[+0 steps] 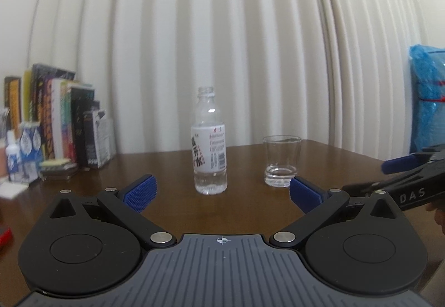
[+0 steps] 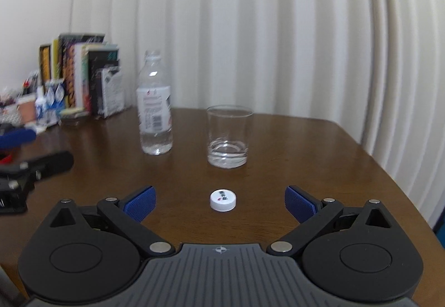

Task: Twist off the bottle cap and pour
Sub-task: 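Move the right gripper to the white bottle cap and close on it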

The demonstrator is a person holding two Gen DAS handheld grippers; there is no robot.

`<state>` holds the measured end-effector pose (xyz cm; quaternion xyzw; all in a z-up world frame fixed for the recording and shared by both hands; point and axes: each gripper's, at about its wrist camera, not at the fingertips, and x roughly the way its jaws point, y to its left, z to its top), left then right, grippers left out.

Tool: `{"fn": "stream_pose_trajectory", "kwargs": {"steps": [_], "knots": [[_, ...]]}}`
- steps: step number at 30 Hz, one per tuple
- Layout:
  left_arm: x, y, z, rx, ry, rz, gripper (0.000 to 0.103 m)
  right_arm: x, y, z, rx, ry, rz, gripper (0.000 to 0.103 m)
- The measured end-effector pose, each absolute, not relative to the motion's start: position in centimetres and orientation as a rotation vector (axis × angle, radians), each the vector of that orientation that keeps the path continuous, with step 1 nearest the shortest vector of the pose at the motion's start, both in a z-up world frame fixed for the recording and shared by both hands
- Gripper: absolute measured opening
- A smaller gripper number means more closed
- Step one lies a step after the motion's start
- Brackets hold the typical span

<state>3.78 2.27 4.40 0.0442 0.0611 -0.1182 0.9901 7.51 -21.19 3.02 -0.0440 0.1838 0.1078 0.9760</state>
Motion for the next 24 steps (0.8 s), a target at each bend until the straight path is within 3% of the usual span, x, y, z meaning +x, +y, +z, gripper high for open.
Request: {"fn": "stream_pose_trajectory", "kwargs": {"steps": [2,4,12,24], "knots": [[4.1,2.2,4.8,0.096,0.118,-0.247,0.103,8.0,-20.8,3.1,-0.116,0.385,0.234,0.094],[4.4,2.2,5.0,0.103,0.114,-0.255,0.103,8.6,-20.6,3.2,-0.144,0.405,0.257,0.080],[5.9,2.3,5.2,0.115,0.133,-0.274,0.103,11.3,-21.6,3.6,-0.141,0.472,0.276,0.064],[8.3,2.9,5.2,0.105,0.172,-0.284,0.103,14.2,-21.5,2.6,-0.158,0.571,0.310,0.058]]}}
